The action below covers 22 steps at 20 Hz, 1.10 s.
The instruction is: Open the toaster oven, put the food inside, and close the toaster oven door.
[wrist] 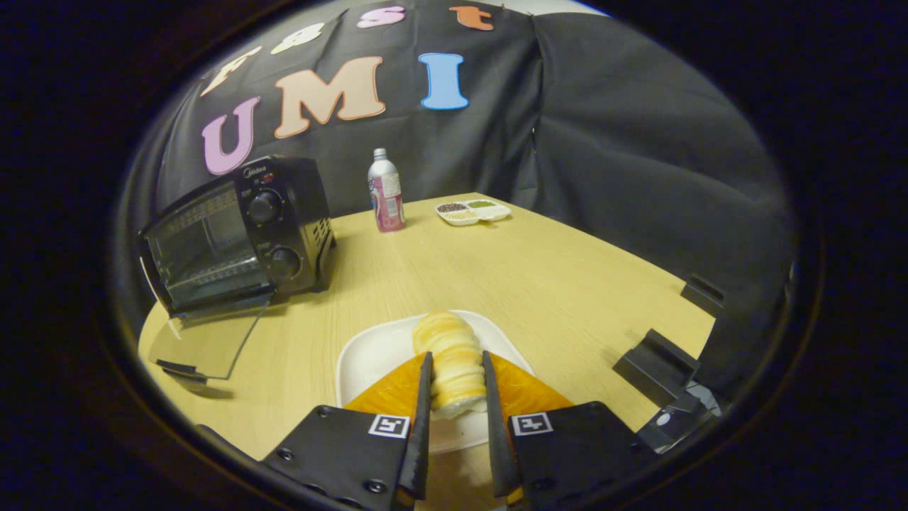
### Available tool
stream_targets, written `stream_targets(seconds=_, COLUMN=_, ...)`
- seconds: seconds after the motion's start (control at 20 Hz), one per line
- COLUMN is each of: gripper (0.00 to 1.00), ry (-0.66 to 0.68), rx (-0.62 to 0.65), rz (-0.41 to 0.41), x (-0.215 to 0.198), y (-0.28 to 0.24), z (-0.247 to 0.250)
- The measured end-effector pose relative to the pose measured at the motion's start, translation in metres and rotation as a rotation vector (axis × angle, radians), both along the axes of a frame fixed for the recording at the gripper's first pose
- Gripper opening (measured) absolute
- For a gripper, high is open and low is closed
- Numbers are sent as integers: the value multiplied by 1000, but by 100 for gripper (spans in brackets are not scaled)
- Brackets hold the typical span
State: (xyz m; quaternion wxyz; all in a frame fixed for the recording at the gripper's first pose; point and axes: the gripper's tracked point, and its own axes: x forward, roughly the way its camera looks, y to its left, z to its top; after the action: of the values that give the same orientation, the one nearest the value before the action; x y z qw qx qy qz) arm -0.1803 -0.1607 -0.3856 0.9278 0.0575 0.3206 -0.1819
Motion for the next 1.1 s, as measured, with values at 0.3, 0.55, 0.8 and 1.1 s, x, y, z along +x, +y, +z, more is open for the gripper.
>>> stream_targets(seconds=0.3, gripper=38, ry=-46, rx=13, rz=95, x=15, y=46, z=33)
stream_targets(seconds=0.55, gripper=37, ry=-89, rx=61, rz=266, x=45, y=132, z=61)
stream_targets(seconds=0.8, gripper=38, ry=-120, rx=128, rz=396, x=83, y=212, z=72)
stream_targets(seconds=1.1, gripper=38, ry=-141, rx=142, rz=458, x=126, y=278, z=73)
